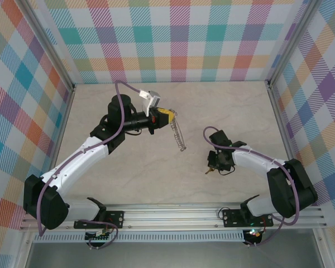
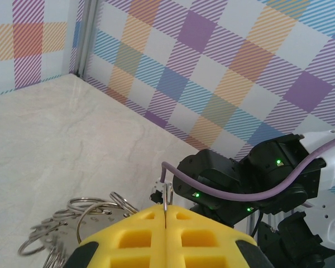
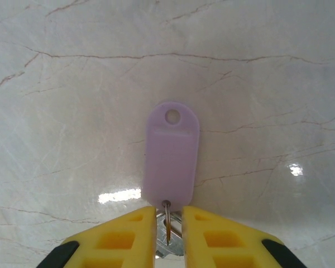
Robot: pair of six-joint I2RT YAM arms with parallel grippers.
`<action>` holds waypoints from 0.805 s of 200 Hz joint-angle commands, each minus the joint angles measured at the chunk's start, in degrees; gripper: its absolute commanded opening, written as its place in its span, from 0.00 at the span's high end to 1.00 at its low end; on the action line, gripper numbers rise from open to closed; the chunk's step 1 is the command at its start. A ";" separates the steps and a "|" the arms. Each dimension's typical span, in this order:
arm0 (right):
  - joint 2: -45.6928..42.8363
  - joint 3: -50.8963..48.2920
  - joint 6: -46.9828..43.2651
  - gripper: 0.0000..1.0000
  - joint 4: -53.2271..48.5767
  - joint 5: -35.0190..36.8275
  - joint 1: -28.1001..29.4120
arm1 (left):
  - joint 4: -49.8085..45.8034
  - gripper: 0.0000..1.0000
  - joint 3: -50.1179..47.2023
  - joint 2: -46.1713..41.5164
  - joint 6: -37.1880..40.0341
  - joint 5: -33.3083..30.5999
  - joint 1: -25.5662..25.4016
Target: Put the keys on the keyring
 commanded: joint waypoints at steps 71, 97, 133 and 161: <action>0.15 1.03 -0.68 0.92 0.85 -0.03 0.33 | 3.73 1.00 -0.22 0.23 -0.56 1.58 -0.62; 0.05 0.99 -0.94 0.99 0.94 -0.31 0.33 | 3.73 1.00 -0.25 0.40 -0.62 1.75 -0.62; 0.10 0.72 -1.21 0.99 1.13 -0.88 0.33 | 3.64 1.00 -0.36 0.42 -0.70 1.75 -0.70; 0.23 0.51 -1.34 0.85 1.37 -0.97 0.33 | 3.73 1.00 -0.25 0.40 -0.88 1.75 -0.70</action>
